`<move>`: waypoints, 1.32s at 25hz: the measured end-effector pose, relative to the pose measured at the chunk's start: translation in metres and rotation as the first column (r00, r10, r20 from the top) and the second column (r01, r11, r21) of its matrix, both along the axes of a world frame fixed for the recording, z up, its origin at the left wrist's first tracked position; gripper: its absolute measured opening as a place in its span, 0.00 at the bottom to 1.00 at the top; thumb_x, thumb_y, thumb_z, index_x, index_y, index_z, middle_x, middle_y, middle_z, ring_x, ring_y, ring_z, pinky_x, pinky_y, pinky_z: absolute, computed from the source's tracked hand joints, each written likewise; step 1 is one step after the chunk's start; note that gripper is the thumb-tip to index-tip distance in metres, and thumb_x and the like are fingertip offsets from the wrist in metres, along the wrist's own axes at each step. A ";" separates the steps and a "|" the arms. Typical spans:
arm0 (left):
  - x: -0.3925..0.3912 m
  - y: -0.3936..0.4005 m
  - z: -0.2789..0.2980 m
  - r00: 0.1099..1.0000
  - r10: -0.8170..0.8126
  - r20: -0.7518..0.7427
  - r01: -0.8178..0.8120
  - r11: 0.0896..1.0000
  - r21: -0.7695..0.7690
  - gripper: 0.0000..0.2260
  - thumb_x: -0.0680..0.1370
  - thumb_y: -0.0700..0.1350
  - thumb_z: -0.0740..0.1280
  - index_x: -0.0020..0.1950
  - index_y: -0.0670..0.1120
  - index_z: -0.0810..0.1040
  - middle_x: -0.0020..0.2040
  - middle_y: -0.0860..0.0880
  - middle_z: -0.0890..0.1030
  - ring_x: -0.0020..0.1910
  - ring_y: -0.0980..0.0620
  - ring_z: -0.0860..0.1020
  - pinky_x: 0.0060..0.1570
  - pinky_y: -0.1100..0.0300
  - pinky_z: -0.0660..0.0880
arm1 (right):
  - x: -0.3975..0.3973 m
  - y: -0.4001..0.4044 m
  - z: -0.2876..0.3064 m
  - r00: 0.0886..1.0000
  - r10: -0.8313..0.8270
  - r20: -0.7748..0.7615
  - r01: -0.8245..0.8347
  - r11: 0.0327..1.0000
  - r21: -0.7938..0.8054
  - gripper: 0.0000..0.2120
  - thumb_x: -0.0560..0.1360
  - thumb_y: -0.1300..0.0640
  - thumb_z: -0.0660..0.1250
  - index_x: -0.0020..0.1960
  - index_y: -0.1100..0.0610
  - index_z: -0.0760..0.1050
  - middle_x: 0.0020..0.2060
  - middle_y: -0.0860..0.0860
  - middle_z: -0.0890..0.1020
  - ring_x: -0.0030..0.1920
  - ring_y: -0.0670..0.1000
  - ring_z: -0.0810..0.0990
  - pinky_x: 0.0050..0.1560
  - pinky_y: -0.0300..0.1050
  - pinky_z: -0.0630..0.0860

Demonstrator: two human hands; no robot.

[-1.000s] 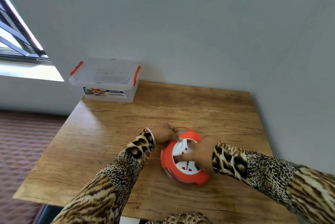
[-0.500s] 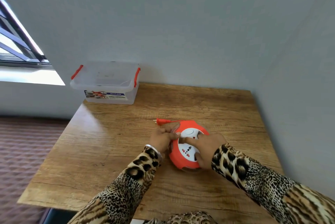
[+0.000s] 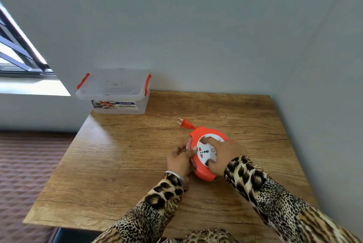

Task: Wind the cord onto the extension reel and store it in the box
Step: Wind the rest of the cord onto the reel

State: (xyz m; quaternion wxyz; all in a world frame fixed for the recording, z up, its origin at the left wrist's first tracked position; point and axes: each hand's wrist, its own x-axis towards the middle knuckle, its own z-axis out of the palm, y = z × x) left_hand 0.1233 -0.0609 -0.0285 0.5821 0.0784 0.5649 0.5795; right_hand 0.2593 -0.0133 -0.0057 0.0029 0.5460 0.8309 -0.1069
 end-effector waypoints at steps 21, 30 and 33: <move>0.005 -0.001 0.001 0.997 -0.082 0.003 0.082 0.996 -0.029 0.11 0.74 0.34 0.70 0.55 0.41 0.76 0.49 0.40 0.81 0.36 0.47 0.80 0.28 0.59 0.79 | -0.002 0.022 -0.008 0.991 -0.131 0.023 0.133 0.984 -0.116 0.30 0.68 0.44 0.60 0.69 0.35 0.58 0.63 0.48 0.75 0.61 0.53 0.74 0.54 0.47 0.74; 0.002 0.040 0.012 0.904 -0.240 -0.352 0.223 0.971 -0.089 0.11 0.73 0.36 0.71 0.54 0.44 0.78 0.49 0.49 0.80 0.43 0.53 0.79 0.36 0.59 0.76 | 0.051 0.090 0.007 0.921 -0.390 -0.018 0.376 0.898 -0.229 0.27 0.73 0.48 0.64 0.70 0.47 0.60 0.64 0.56 0.73 0.61 0.59 0.74 0.59 0.56 0.74; 0.005 0.053 0.013 0.879 -0.278 -0.387 0.254 0.961 -0.111 0.11 0.72 0.36 0.71 0.53 0.43 0.79 0.47 0.49 0.79 0.41 0.53 0.77 0.35 0.59 0.76 | 0.054 0.093 0.014 0.913 -0.406 -0.042 0.388 0.896 -0.218 0.24 0.75 0.47 0.62 0.69 0.53 0.63 0.63 0.56 0.73 0.61 0.58 0.74 0.57 0.49 0.72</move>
